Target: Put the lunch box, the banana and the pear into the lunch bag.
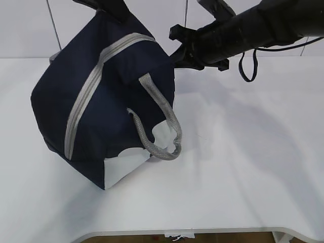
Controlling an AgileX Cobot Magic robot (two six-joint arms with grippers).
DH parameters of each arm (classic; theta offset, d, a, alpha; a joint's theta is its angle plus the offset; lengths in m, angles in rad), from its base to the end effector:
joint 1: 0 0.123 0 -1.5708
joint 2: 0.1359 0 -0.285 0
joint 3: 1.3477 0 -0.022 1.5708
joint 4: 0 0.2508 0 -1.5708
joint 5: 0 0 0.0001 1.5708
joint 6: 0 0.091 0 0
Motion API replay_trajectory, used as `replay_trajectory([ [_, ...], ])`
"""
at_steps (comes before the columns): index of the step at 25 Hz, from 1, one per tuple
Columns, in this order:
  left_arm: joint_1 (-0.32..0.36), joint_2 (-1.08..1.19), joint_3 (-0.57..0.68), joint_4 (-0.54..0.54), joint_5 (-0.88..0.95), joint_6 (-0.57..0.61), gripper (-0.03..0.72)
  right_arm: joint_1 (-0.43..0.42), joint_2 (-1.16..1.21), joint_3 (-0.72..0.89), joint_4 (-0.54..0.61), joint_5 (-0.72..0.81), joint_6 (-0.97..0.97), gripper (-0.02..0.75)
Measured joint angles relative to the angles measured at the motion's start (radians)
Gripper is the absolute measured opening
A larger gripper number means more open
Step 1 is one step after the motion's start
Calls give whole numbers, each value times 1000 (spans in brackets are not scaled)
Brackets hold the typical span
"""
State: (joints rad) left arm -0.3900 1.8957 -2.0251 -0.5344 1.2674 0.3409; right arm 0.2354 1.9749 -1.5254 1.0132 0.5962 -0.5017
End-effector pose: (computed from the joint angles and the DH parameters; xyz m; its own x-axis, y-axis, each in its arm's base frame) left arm 0.3619 -0.1966 0.3865 -0.6756 0.4337 -0.5962 0.6942 0.6465 -0.3163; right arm 0.4271 0.1471 0.2471 -0.8048 0.1783 -0.5661 -0.2487 0.7647 0.5945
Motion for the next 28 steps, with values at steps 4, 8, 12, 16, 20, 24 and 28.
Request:
replay_trajectory([
  [4,0,19,0,-2,0,0,4,-1,-1,0,-33,-4,-4,50],
  [8,0,53,0,-6,-4,0,4,-9,-1,2,-53,-13,-6,218],
  [12,0,90,-6,7,-10,0,4,-9,-4,2,-80,-13,-7,374],
  [16,0,119,-11,47,-29,0,4,-11,-49,2,-184,5,-7,406],
  [20,0,157,-13,92,-39,0,4,-11,-128,2,-341,61,-10,412],
  [24,0,186,-15,109,-48,0,22,-11,-201,2,-516,171,52,414],
  [28,0,199,-17,124,-48,-9,162,-11,-261,-5,-696,342,181,414],
])
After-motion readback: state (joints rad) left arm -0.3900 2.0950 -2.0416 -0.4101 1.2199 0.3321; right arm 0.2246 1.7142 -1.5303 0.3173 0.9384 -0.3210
